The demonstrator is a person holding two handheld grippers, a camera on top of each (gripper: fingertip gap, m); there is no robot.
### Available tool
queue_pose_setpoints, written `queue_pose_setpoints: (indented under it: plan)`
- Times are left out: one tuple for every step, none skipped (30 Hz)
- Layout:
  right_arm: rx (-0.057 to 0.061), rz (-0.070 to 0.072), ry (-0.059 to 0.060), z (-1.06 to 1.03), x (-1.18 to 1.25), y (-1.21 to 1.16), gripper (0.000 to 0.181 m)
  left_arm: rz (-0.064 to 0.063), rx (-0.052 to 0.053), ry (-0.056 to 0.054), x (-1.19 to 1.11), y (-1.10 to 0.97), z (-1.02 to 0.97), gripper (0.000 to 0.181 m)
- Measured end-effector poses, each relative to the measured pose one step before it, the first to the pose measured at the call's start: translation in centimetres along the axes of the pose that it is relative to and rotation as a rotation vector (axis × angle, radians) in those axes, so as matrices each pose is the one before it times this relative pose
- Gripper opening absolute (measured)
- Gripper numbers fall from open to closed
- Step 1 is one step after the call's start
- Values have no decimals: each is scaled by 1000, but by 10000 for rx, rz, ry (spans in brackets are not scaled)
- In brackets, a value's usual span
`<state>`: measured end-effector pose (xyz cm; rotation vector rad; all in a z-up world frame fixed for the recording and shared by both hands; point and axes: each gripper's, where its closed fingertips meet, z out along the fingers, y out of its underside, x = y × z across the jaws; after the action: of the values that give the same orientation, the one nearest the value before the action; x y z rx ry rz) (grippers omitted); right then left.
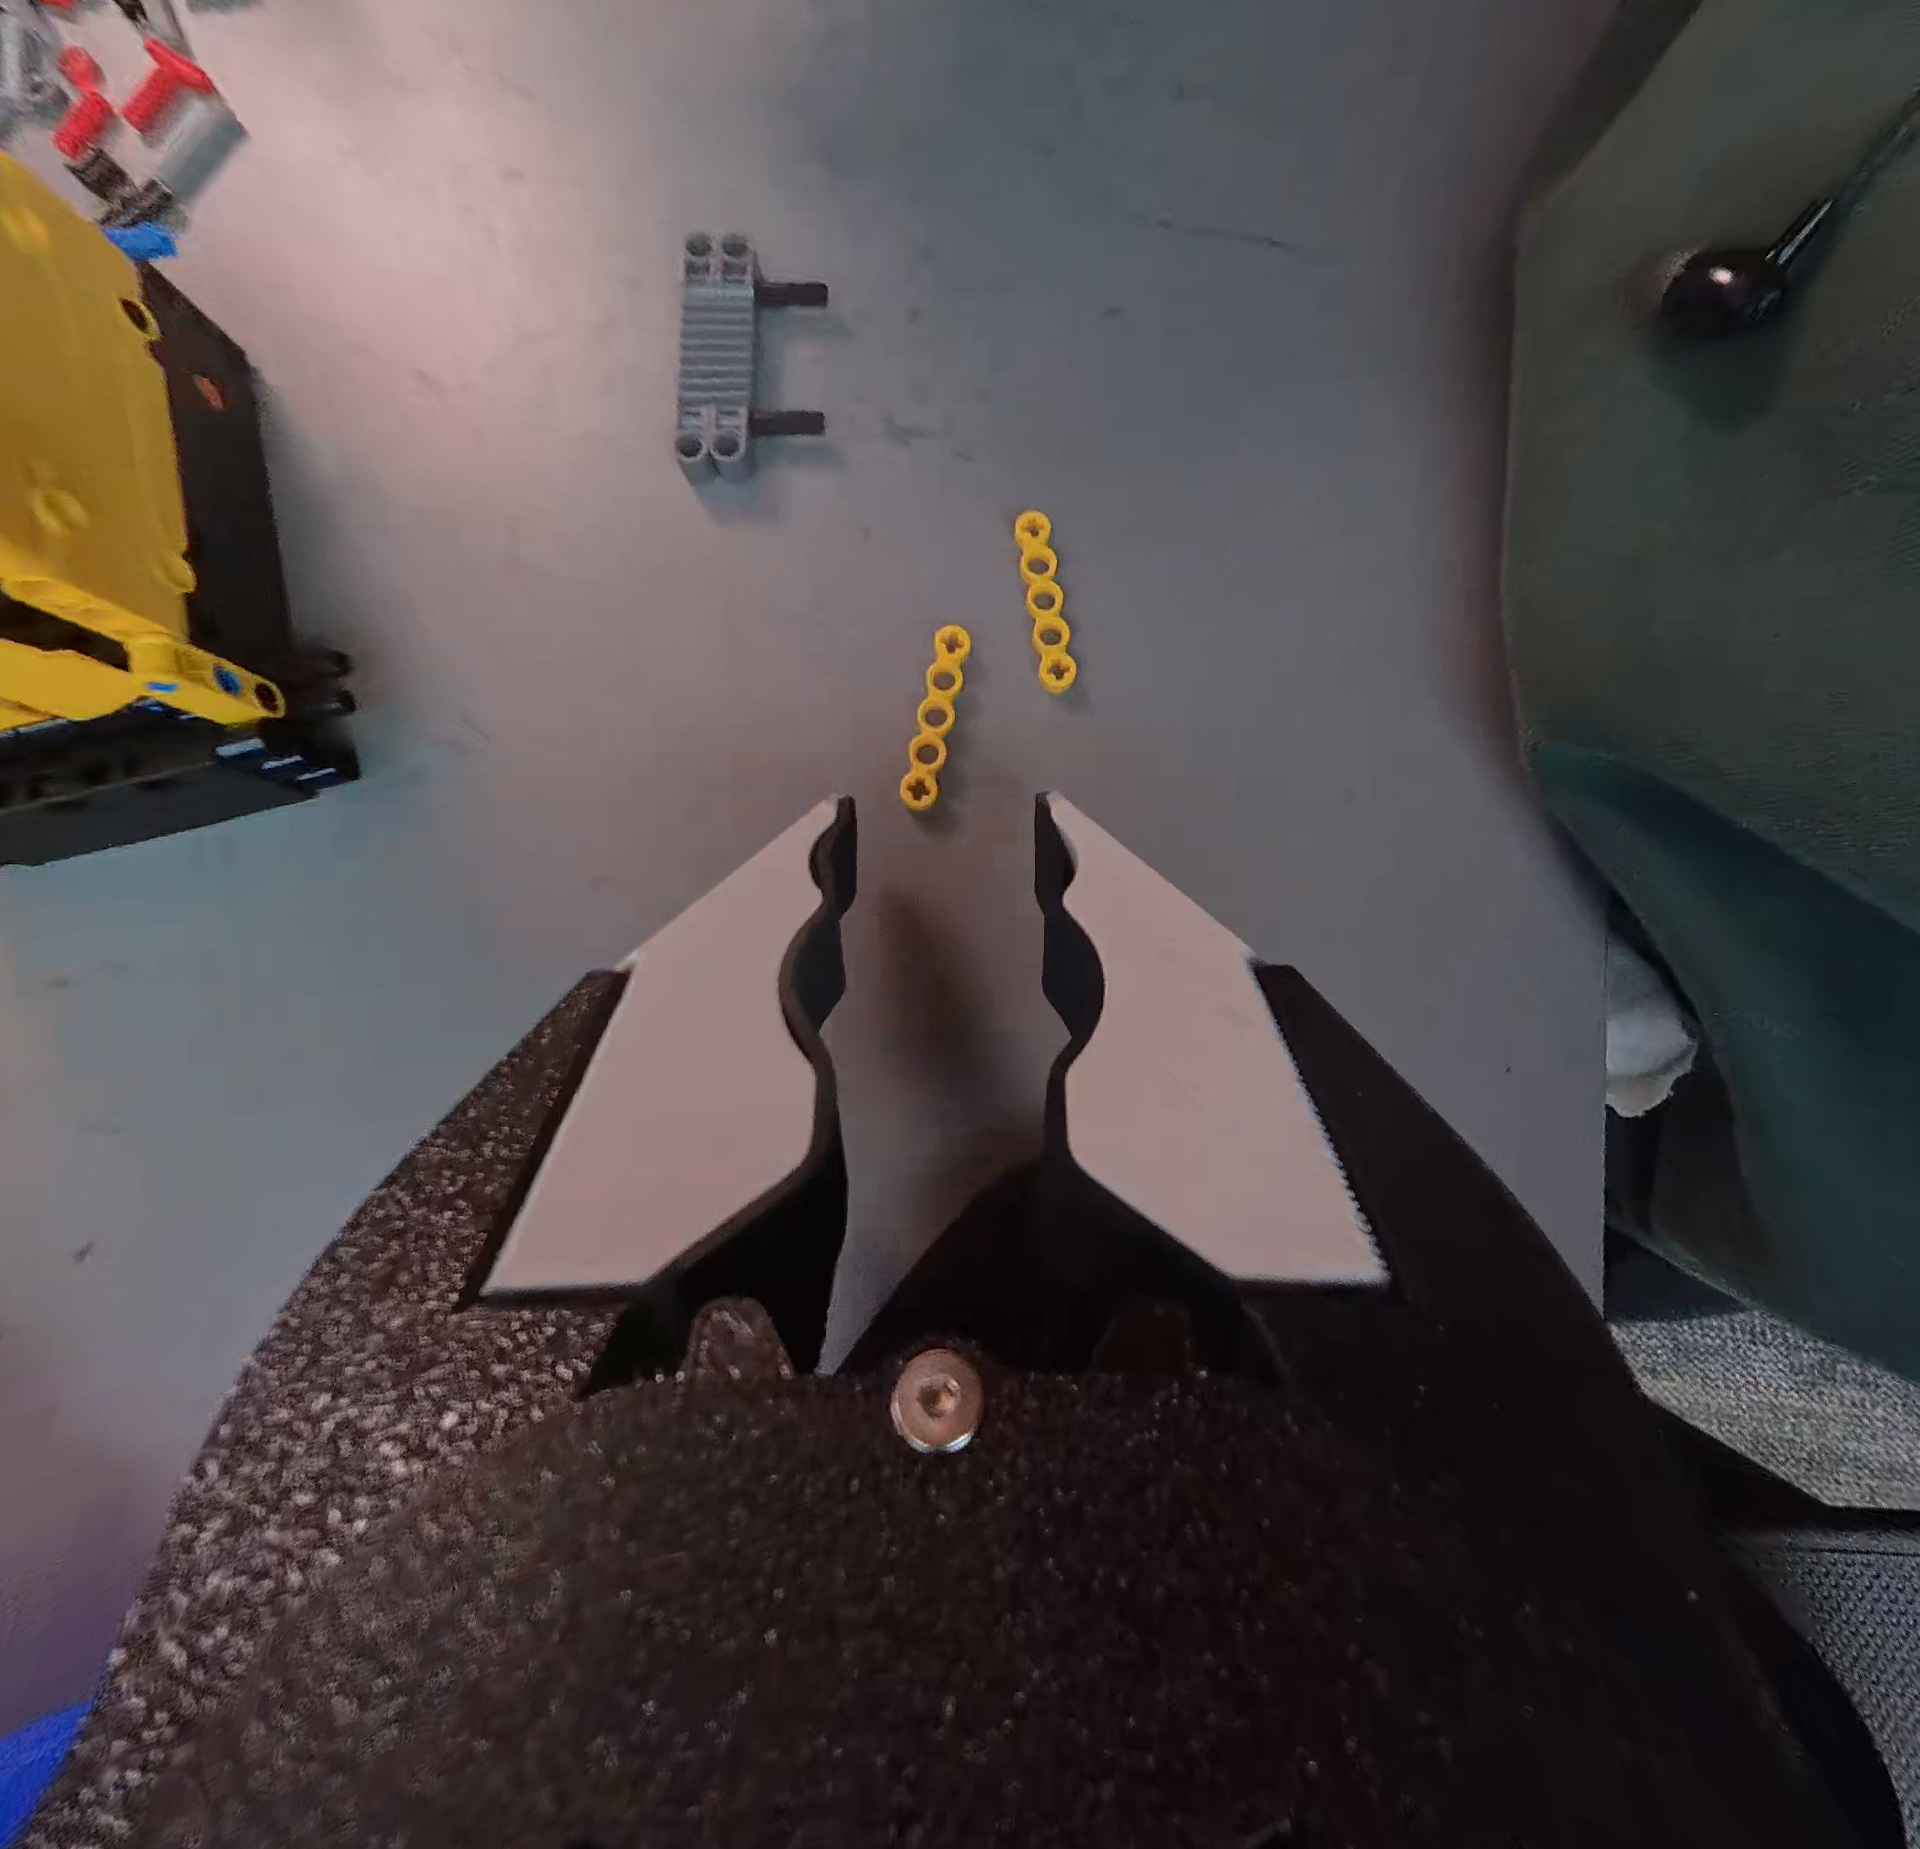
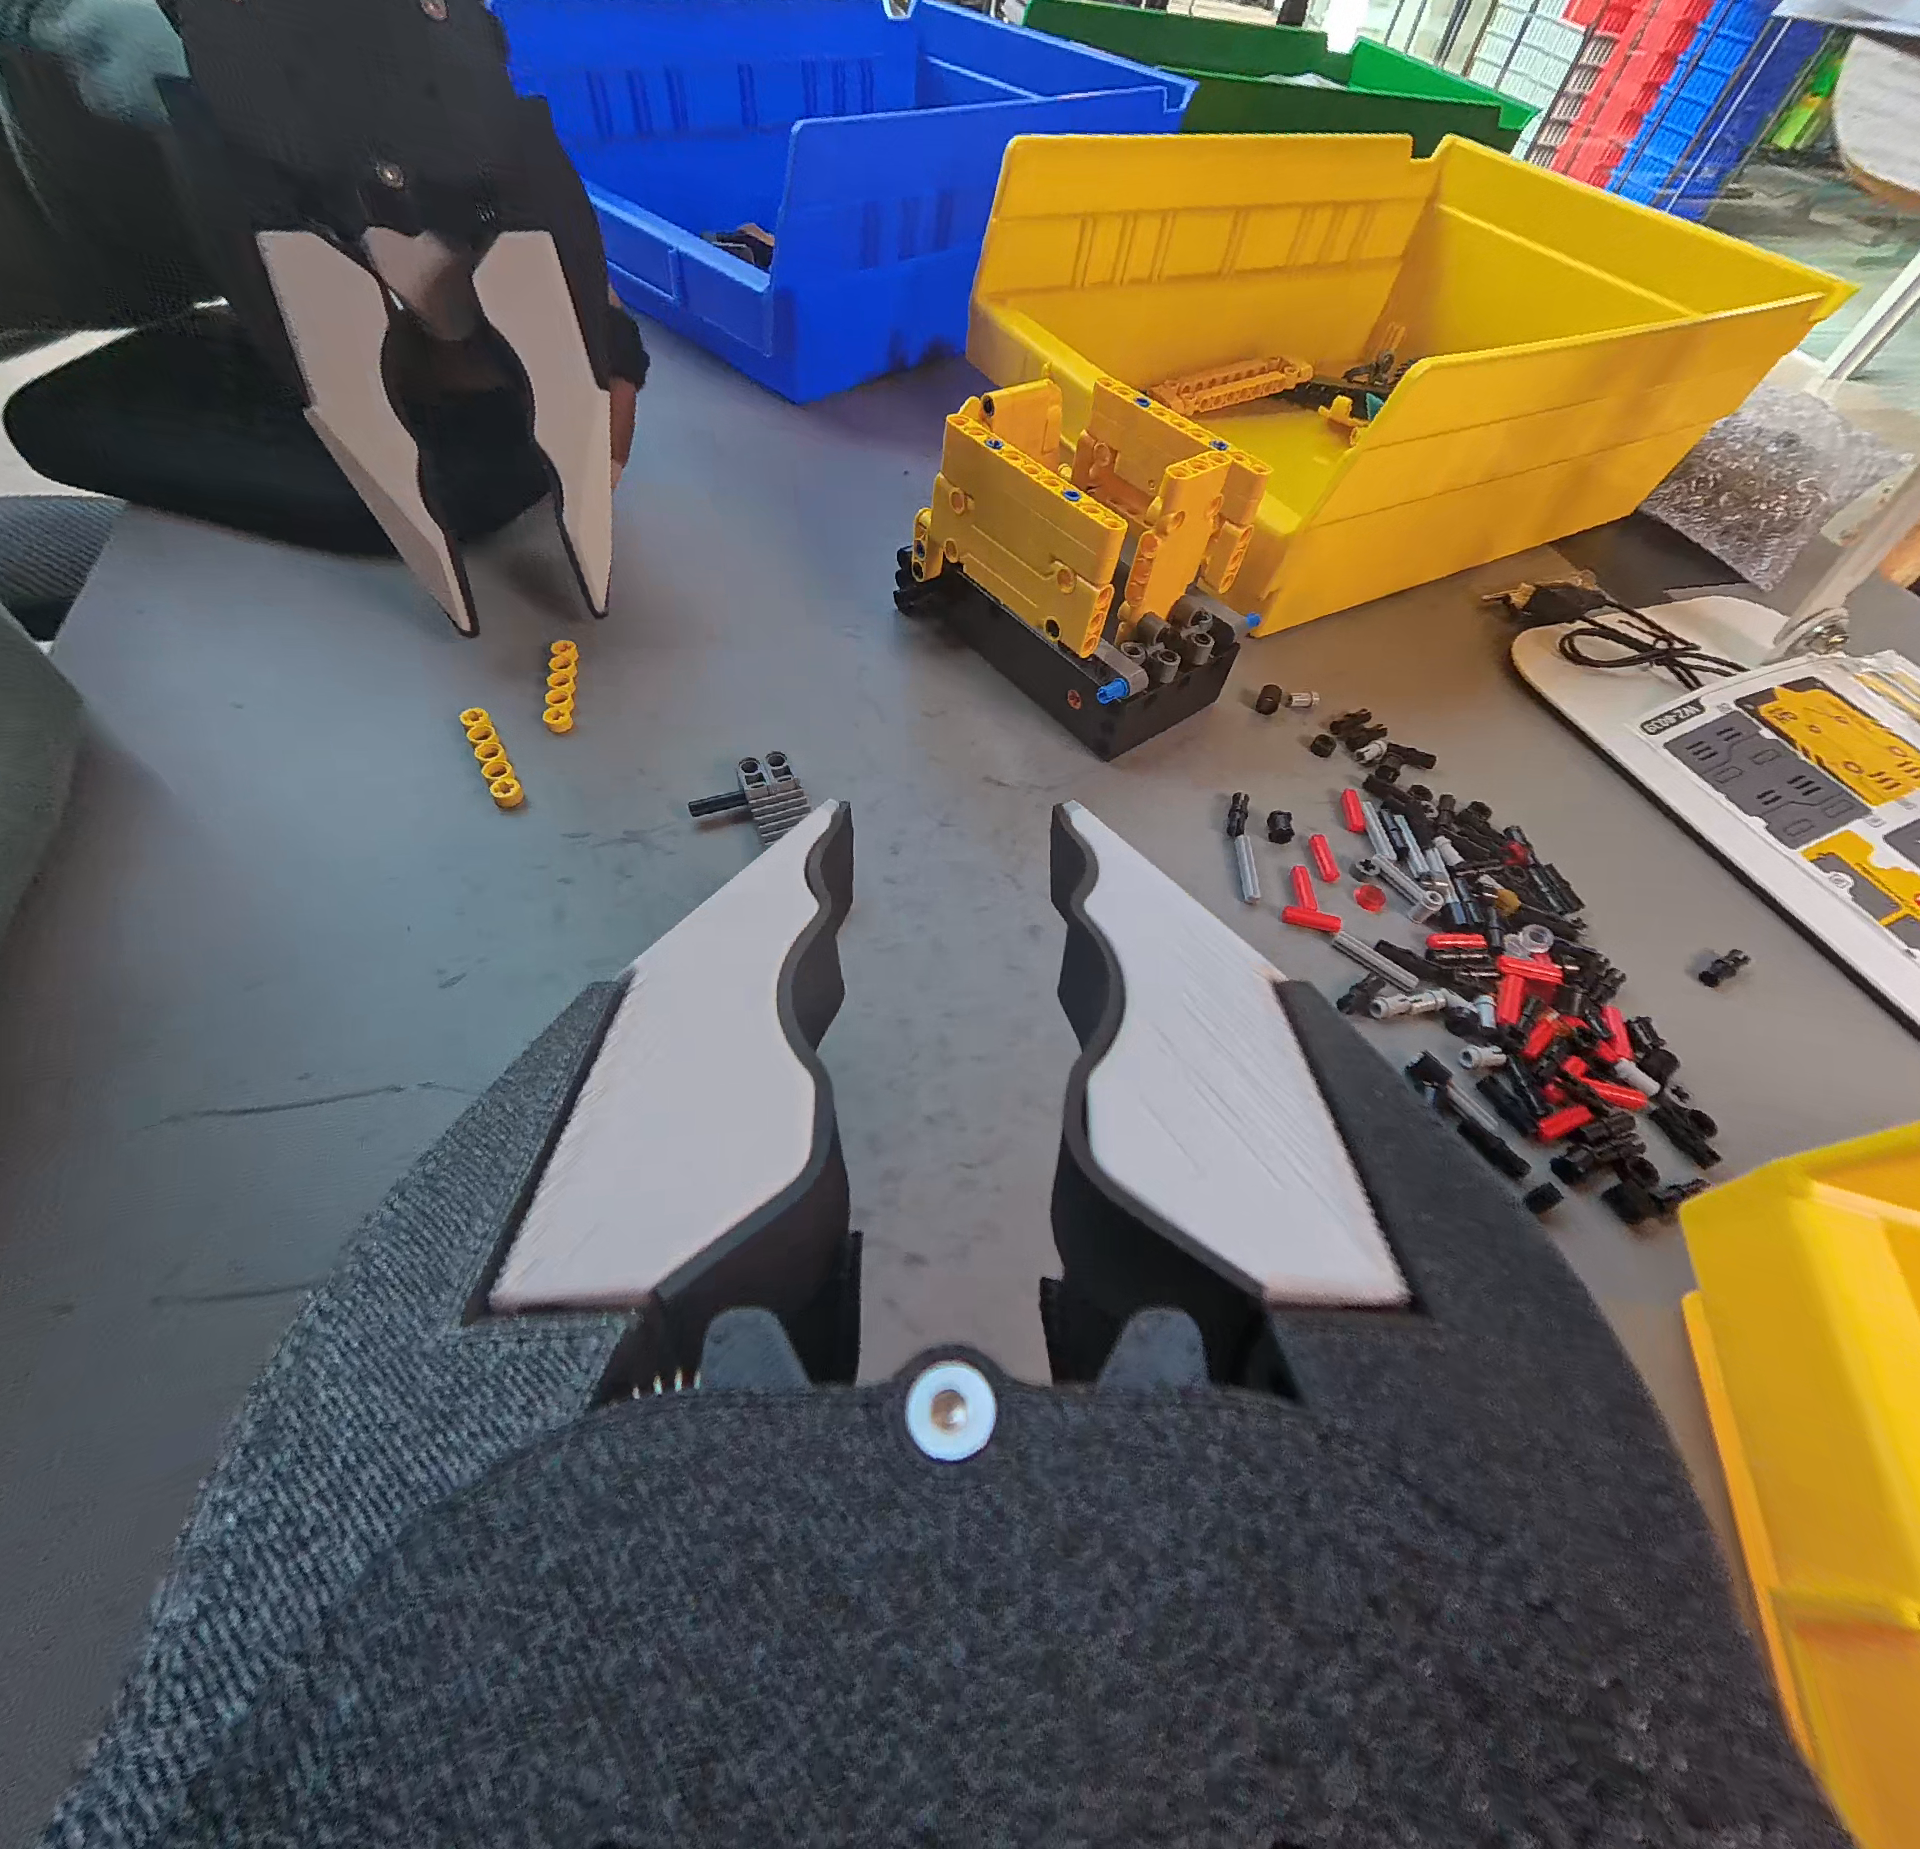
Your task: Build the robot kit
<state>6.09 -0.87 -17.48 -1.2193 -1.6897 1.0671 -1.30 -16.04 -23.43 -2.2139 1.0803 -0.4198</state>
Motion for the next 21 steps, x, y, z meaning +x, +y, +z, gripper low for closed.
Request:
queue_pose_setpoints:
  plan:
    - [-32,-32,29,21,5,65,37,120,-301,-49,-97,335,402,30]
    - [-30,-28,26,20,8,63,37,138,-132,-60,-117,56,245,30]
    - [-39,-37,20,25,-2,71,36,87,25,-32,-98,-172,76,25]
    - [-38,-42,7,44,-11,62,36,43,-64,26,-64,9,100,21]
    - [-39,-30,-4,36,-30,77,36,1,13,137,94,-79,47,15]
    - [-39,-20,2,40,-16,67,35,12,-20,49,1,-2,37,13]
    - [-53,-26,43,34,63,108,35,41,-18,-17,-51,4,17,12]
    - [-115,-34,92,60,135,210,33,58,-7,-43,-63,-12,24,10]
    - [-160,-46,83,73,138,307,33,55,-1,-61,-87,-27,20,5]
    - [-115,-45,54,60,82,227,33,3,6,-58,-92,-12,7,5]
    - [-25,-15,11,38,-6,71,33,-22,34,-45,-90,-13,-2,5]
    - [25,24,-44,23,-90,-29,32,-3,46,-125,-242,-14,-6,5]
    - [39,32,-35,15,-67,-82,32,-1,33,-224,-445,-1,-47,5]
    - [35,7,0,10,-24,-68,32,-52,86,-180,-458,-113,-109,5]
    - [27,-10,-1,-4,-15,-54,32,-124,236,-75,-400,-389,-185,5]
    - [41,4,-7,-19,-17,-71,32,-158,327,-62,-441,-601,-211,5]
    - [55,12,5,-26,13,-91,32,-164,355,-58,-454,-729,-175,5]
    - [64,-9,-3,-26,-23,-119,32,-199,369,60,-303,-826,-84,5]
    - [82,-59,-25,-27,-97,-174,32,-244,374,180,-142,-881,54,5]
    - [93,-140,-28,-25,-187,-213,32,-256,331,214,-87,-859,188,5]
    - [43,-217,-51,20,-309,-183,32,-240,235,249,0,-721,313,5]
